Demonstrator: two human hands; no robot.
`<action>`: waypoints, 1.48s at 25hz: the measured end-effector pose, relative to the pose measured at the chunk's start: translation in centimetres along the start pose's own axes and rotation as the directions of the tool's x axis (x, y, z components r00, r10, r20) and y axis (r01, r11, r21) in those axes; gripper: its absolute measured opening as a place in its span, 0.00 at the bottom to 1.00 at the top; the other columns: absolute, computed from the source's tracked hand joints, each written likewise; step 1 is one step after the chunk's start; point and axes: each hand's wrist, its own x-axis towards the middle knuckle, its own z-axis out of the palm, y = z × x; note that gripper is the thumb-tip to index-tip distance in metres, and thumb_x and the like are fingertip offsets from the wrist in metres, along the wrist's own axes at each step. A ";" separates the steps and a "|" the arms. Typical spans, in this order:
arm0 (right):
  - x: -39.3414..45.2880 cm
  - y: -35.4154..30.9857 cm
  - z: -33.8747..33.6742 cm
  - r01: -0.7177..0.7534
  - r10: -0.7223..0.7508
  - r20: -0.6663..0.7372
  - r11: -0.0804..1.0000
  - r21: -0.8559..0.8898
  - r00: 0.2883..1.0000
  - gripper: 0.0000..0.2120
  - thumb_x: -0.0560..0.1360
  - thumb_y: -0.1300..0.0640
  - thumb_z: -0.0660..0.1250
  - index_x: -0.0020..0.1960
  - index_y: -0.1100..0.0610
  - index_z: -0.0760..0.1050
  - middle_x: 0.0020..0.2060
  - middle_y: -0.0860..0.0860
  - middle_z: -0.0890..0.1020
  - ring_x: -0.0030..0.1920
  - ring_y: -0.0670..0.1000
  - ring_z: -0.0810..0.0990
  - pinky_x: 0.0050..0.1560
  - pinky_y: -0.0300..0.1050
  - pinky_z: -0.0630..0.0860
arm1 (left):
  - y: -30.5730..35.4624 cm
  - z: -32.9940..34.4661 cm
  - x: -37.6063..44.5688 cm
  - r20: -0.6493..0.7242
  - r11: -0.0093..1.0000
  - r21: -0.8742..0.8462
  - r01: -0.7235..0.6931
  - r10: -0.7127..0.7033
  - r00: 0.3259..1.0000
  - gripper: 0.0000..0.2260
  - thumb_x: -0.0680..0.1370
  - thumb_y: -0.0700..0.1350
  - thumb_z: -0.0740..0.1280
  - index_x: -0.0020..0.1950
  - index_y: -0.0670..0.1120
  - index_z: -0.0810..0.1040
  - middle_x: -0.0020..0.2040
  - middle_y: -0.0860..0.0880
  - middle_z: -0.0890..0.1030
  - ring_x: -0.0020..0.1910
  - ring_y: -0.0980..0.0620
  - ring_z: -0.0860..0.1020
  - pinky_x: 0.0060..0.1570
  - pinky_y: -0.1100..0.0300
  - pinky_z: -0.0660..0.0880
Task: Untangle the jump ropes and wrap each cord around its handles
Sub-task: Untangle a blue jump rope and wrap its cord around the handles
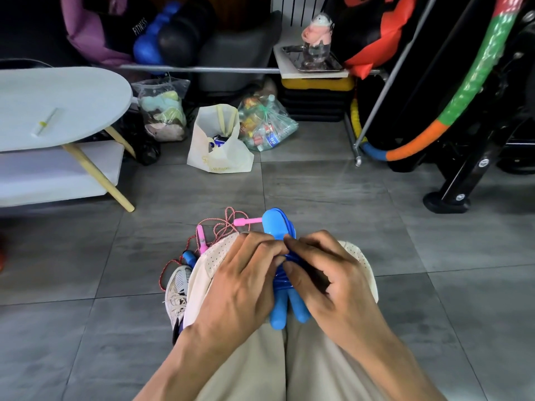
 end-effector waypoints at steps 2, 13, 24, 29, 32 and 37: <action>-0.1 0.2 0.1 -0.022 0.022 0.009 1.000 0.006 1.000 0.14 0.77 0.58 0.67 0.62 0.57 0.80 0.48 0.45 0.76 0.45 0.40 0.77 0.47 0.26 0.68 | 0.1 0.1 0.4 -0.018 1.000 0.011 -0.015 0.016 1.000 0.05 0.80 0.38 0.58 0.51 0.45 0.72 0.44 0.46 0.79 0.39 0.47 0.75 0.45 0.63 0.69; 0.3 -0.7 1.1 -0.128 0.120 -0.186 0.991 -0.029 0.975 0.07 0.70 0.59 0.70 0.47 0.51 0.79 0.45 0.41 0.78 0.41 0.41 0.78 0.42 0.27 0.68 | -0.1 0.1 0.3 -0.074 0.989 -0.066 0.135 -0.140 0.987 0.07 0.77 0.37 0.62 0.47 0.49 0.74 0.44 0.56 0.78 0.40 0.54 0.75 0.43 0.62 0.72; 0.2 -1.0 0.9 -0.131 0.105 -0.211 0.985 -0.114 0.972 0.09 0.67 0.63 0.74 0.44 0.53 0.78 0.36 0.43 0.79 0.34 0.41 0.76 0.37 0.25 0.65 | -0.9 -1.3 0.6 0.034 0.921 -0.321 0.223 -0.224 0.974 0.08 0.69 0.39 0.68 0.44 0.50 0.76 0.46 0.55 0.78 0.43 0.51 0.79 0.39 0.52 0.77; -0.1 -0.5 1.2 -0.042 0.018 -0.245 0.995 -0.093 0.969 0.06 0.69 0.66 0.73 0.44 0.58 0.81 0.42 0.46 0.82 0.40 0.38 0.76 0.44 0.26 0.67 | -0.6 -1.1 0.3 -0.011 0.957 -0.165 0.237 -0.242 0.970 0.04 0.72 0.44 0.68 0.45 0.51 0.79 0.39 0.56 0.80 0.35 0.56 0.77 0.36 0.57 0.75; -0.3 -0.5 1.4 -0.043 0.021 -0.239 0.995 -0.087 0.971 0.07 0.70 0.66 0.73 0.46 0.58 0.81 0.43 0.46 0.82 0.41 0.38 0.76 0.44 0.29 0.69 | -0.7 -1.3 0.4 0.027 0.908 -0.262 0.328 -0.333 0.942 0.07 0.72 0.45 0.68 0.48 0.53 0.80 0.40 0.56 0.82 0.38 0.56 0.81 0.39 0.56 0.78; 0.0 -0.8 1.3 -0.015 -0.018 -0.204 0.987 -0.159 0.979 0.06 0.72 0.63 0.71 0.48 0.55 0.82 0.46 0.46 0.80 0.38 0.34 0.72 0.43 0.25 0.64 | -0.2 -1.4 0.4 0.010 0.946 -0.129 0.299 -0.300 0.954 0.10 0.73 0.41 0.68 0.50 0.54 0.79 0.42 0.57 0.82 0.40 0.55 0.80 0.40 0.55 0.77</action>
